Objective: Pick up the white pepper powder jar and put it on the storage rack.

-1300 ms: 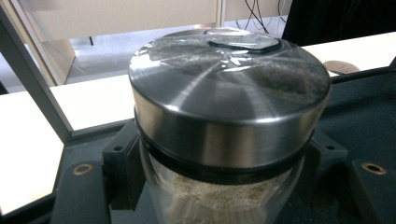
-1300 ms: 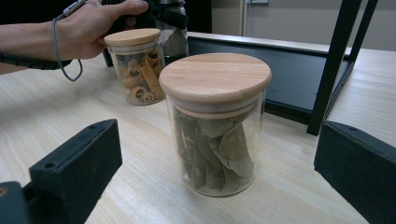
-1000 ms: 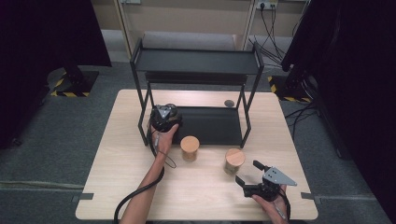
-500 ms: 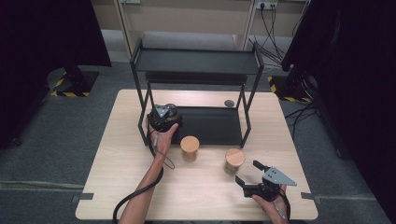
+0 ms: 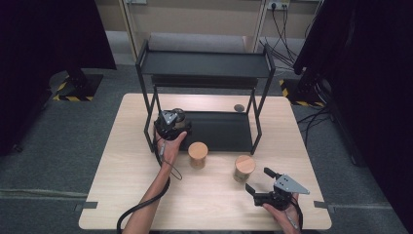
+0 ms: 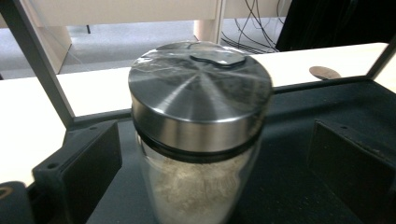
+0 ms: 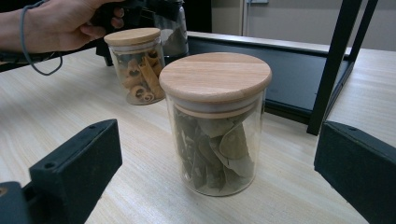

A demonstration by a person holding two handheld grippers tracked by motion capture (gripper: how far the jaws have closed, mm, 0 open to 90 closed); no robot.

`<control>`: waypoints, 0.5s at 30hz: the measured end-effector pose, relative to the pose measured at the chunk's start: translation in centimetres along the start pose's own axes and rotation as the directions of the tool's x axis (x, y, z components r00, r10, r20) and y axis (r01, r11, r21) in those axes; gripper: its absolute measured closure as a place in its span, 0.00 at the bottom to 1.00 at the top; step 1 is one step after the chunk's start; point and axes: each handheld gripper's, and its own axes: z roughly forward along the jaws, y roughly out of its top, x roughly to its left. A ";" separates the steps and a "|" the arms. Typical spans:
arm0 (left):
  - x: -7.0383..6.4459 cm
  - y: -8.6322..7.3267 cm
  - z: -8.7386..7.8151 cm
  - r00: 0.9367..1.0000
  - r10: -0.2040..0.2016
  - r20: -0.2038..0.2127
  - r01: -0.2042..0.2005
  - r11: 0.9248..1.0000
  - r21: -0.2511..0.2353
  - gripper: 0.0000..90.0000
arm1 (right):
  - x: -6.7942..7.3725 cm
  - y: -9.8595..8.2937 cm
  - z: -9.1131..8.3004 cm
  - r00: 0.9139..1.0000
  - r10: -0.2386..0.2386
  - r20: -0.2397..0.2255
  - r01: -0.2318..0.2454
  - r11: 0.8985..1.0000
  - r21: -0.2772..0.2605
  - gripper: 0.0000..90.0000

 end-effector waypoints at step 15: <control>-0.3 0.1 -1.5 0.999 -0.002 0.032 0.002 1.000 -0.005 0.04 | 0.0 0.0 0.0 1.000 -0.001 0.002 0.001 1.000 0.000 0.01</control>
